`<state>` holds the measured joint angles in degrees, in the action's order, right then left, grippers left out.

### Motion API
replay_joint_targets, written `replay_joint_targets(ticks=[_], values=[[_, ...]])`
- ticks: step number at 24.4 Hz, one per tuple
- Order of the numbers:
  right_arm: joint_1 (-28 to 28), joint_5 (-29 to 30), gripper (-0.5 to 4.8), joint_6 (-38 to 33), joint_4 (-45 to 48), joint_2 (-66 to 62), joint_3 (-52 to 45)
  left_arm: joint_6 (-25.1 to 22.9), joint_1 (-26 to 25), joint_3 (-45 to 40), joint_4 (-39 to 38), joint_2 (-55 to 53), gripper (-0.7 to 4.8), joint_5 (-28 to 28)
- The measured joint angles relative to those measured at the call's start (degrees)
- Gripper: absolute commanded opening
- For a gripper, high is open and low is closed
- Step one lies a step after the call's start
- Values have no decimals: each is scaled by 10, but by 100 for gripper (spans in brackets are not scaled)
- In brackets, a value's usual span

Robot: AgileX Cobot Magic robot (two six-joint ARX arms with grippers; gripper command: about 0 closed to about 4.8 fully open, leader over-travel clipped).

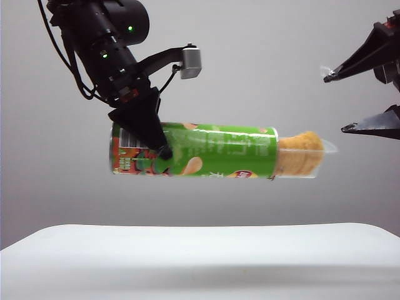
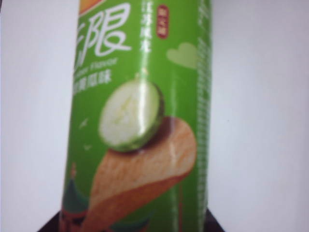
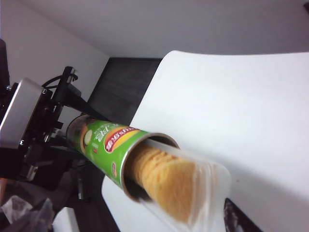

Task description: Pick up the green tub of chips from the desk, pull out the transparent container with the chips inside partially, and then place the chips back on the desk.

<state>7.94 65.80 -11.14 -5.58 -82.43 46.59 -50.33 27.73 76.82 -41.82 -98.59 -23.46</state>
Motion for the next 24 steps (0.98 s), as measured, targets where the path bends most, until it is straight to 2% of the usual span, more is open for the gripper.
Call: replay_joint_targets(ticks=[3, 5, 7, 11, 13, 16, 19, 24], values=[[-1, -35, 358, 31, -31, 15, 0, 0, -16, -1, -7, 0, 239, 0], [-9, -88, 312, 76, -77, 34, 0, 1, -27, -1, -8, 0, 239, 0], [-45, -193, 310, 157, -173, 82, 0, 1, -46, -1, -14, 0, 241, 0], [-107, -261, 303, 176, -200, 122, 0, 1, -49, -1, -17, 0, 241, -1], [-161, -323, 305, 180, -198, 149, 0, 1, -49, -1, -17, 0, 241, -4], [-200, -402, 306, 181, -198, 161, 0, 1, -49, -1, -17, 0, 241, -4], [-207, -424, 306, 167, -177, 164, 0, 3, -49, -2, -17, 0, 241, -13], [-207, -418, 306, 147, -167, 164, 0, 7, -49, -22, -12, -21, 241, -17]])
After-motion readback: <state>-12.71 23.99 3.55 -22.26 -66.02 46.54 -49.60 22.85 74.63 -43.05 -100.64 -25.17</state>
